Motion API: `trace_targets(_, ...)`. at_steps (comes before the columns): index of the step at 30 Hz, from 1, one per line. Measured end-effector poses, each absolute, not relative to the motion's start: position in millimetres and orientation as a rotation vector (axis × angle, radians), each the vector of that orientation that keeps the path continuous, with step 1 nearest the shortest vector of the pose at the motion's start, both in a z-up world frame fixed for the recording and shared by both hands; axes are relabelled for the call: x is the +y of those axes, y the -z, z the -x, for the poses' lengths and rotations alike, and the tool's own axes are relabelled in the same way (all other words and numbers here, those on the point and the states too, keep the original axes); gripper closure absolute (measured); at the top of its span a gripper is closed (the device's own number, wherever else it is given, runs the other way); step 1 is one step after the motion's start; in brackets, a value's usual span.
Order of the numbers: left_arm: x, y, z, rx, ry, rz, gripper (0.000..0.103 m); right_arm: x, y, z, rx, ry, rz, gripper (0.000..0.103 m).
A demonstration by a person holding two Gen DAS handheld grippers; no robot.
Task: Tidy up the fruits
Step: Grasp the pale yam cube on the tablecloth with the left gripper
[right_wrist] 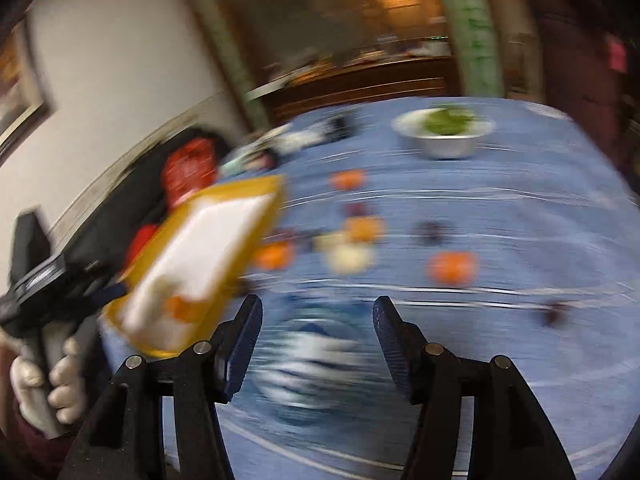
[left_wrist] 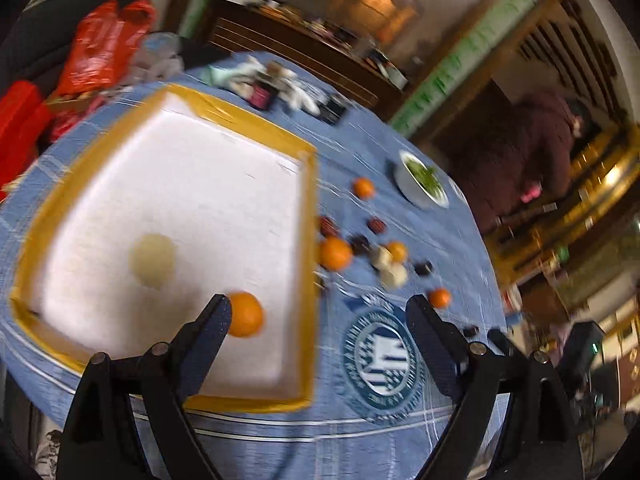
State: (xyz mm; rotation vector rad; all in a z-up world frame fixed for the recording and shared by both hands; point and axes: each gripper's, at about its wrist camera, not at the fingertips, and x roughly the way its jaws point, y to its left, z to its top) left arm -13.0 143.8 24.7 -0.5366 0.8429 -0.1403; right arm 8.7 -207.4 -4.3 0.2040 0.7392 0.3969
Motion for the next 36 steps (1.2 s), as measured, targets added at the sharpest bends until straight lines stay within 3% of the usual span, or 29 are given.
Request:
trace_targets(3, 112.6, -18.6, 2.3, 0.884, 0.175, 0.483, 0.029, -269.7, 18.2, -22.7, 0.790, -0.251, -0.250, 0.047)
trace_targets(5, 88.2, -13.4, -7.2, 0.919, 0.209, 0.434, 0.053, -294.5, 28.4, -34.9, 0.816, -0.211, -0.286, 0.048)
trace_targets(6, 78.7, -11.6, -10.9, 0.934, 0.220, 0.413, 0.057, -300.0, 30.1, -42.0, 0.824, -0.208, -0.300, 0.049)
trace_targets(12, 31.7, -2.9, -25.4, 0.971, 0.231, 0.264, 0.058, -273.1, 38.2, -76.4, 0.842, -0.327, -0.336, 0.049)
trace_targets(19, 1.4, 13.7, -59.7, 1.013, 0.212, 0.149, 0.056, -203.1, 59.0, -113.2, 0.902, -0.364, -0.174, 0.049)
trace_targets(20, -3.4, 17.0, -66.0, 1.021, 0.208, 0.140, 0.054, -202.3, 62.1, -116.9, 0.909, -0.360, -0.171, 0.051)
trace_targets(22, -14.2, 24.4, -80.1, 1.027, 0.203, 0.119, 0.051, -204.4, 63.7, -117.5, 0.899, -0.346, -0.158, 0.069)
trace_targets(32, -46.5, 51.4, -122.6, 1.017, 0.099, 0.019, 0.039, -225.0, 60.9, -114.8, 0.884, -0.344, -0.244, 0.068)
trace_targets(33, -48.8, 51.8, -122.3, 1.015, 0.088, -0.001, 0.040, -226.3, 61.0, -114.5, 0.887, -0.345, -0.251, 0.068)
trace_targets(35, -50.7, 51.2, -120.5, 1.000, 0.055, -0.039, 0.063, -226.8, 61.2, -114.0, 0.890, -0.347, -0.256, 0.068)
trace_targets(36, -50.4, 50.7, -120.1, 0.997, 0.058, -0.039, 0.068, -224.9, 61.3, -115.4, 0.891, -0.349, -0.255, 0.068)
